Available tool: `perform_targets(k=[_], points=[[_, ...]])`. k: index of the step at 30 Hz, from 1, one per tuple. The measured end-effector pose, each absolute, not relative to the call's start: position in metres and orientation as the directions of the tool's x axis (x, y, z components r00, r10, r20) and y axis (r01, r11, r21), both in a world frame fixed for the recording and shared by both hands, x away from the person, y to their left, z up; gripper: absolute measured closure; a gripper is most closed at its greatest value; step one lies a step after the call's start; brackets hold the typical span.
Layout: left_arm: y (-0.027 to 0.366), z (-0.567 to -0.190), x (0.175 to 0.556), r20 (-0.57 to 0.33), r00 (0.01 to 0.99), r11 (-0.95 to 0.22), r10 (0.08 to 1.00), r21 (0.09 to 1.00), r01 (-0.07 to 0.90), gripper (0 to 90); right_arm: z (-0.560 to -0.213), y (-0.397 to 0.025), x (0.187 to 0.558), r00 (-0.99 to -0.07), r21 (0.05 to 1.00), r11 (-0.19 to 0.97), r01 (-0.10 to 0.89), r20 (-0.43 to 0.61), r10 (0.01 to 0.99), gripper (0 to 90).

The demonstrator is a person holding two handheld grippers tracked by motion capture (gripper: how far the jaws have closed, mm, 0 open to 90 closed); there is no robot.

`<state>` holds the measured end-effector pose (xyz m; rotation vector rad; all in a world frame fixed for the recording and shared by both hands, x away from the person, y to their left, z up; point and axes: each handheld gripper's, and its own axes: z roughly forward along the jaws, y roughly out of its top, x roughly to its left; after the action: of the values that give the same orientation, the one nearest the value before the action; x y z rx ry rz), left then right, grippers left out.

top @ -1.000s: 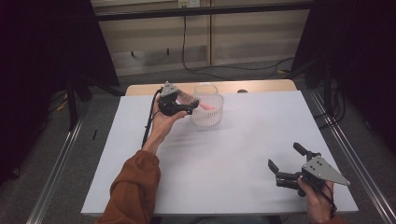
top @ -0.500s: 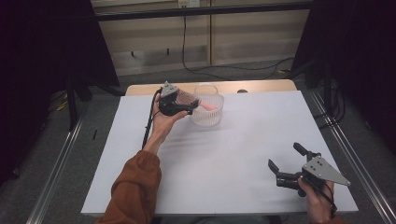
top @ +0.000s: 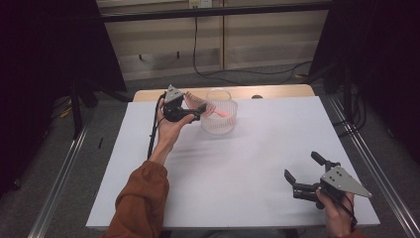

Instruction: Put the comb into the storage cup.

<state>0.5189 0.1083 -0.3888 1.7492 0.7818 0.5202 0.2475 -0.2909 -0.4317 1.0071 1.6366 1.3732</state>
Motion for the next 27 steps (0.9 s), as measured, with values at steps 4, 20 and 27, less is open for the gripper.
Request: perform_targets(k=[4, 20, 27], points=[[0.113, -0.388, 0.517, -0.035, 0.684, -0.181, 0.728, 0.954, 0.241, 2.1, -0.432, -0.291, 0.248, -0.399, 0.989, 0.111, 0.103, -0.061, 0.915, 0.0], [0.126, -0.380, 0.500, -0.031, 0.687, -0.149, 0.726, 0.968, 0.202, 2.0, -0.432, -0.292, 0.249, -0.389, 0.989, 0.108, 0.103, -0.060, 0.919, 0.0], [0.125, -0.377, 0.495, -0.034, 0.691, -0.133, 0.722, 0.973, 0.187, 2.5, -0.433, -0.293, 0.249, -0.382, 0.989, 0.106, 0.102, -0.060, 0.922, 0.0]])
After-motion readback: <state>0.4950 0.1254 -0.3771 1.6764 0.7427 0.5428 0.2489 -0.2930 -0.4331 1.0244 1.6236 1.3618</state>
